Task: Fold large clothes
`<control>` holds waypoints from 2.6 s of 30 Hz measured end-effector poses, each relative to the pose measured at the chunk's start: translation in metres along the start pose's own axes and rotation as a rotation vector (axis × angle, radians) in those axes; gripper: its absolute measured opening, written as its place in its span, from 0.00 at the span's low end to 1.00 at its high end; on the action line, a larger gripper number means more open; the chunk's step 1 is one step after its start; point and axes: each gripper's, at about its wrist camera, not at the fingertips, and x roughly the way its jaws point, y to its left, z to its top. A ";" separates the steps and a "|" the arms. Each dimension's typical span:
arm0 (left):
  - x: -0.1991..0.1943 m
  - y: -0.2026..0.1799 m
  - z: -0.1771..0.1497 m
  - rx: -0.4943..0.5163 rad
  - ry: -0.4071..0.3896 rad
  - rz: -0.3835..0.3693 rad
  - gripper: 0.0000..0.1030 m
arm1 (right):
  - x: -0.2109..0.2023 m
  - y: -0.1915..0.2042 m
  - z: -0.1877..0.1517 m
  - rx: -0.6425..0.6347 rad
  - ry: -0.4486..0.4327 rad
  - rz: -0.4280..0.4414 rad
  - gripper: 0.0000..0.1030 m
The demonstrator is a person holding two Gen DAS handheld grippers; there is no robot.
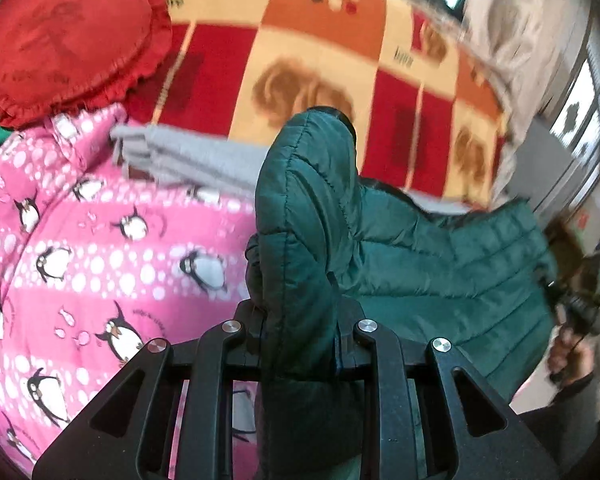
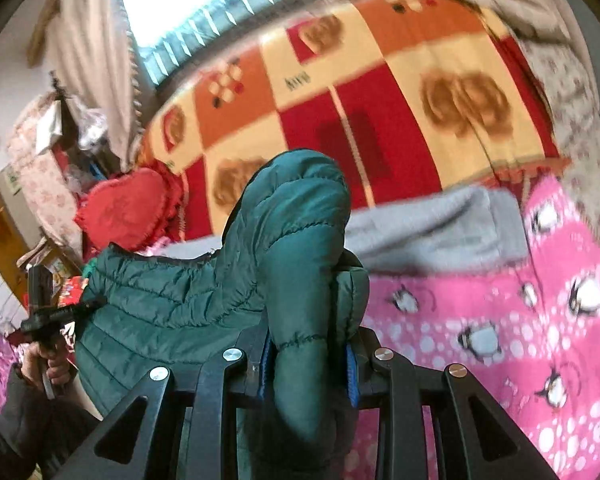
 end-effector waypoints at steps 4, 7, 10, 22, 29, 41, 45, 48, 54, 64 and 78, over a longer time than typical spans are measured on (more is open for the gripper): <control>0.041 0.004 -0.003 -0.013 0.072 0.088 0.25 | 0.029 -0.022 -0.005 0.077 0.100 -0.061 0.27; 0.053 0.013 -0.005 -0.079 0.108 0.107 0.39 | 0.042 -0.040 -0.010 0.181 0.153 -0.067 0.37; 0.056 0.024 -0.007 -0.143 0.128 0.119 0.55 | 0.046 -0.056 -0.013 0.272 0.197 -0.080 0.52; 0.008 0.015 0.020 -0.164 -0.130 0.218 0.56 | 0.003 -0.009 0.019 0.113 -0.039 -0.146 0.65; 0.047 -0.026 0.032 -0.043 -0.040 0.198 0.56 | 0.066 0.019 0.017 0.027 0.151 -0.153 0.66; 0.098 -0.013 0.012 -0.047 0.072 0.313 0.62 | 0.116 0.020 -0.005 -0.085 0.304 -0.236 0.95; 0.098 -0.009 0.013 -0.069 0.070 0.292 0.64 | 0.116 0.018 -0.005 -0.076 0.300 -0.227 0.98; 0.099 -0.007 0.013 -0.080 0.067 0.278 0.65 | 0.115 0.019 -0.007 -0.075 0.285 -0.226 1.00; 0.098 -0.002 0.012 -0.110 0.059 0.249 0.66 | 0.116 0.023 -0.009 -0.083 0.274 -0.235 1.00; 0.100 -0.008 0.012 -0.081 0.060 0.285 0.66 | 0.117 0.024 -0.010 -0.099 0.272 -0.249 1.00; 0.045 -0.047 0.009 -0.009 0.022 0.244 0.67 | 0.064 0.047 -0.012 -0.070 0.165 -0.120 0.99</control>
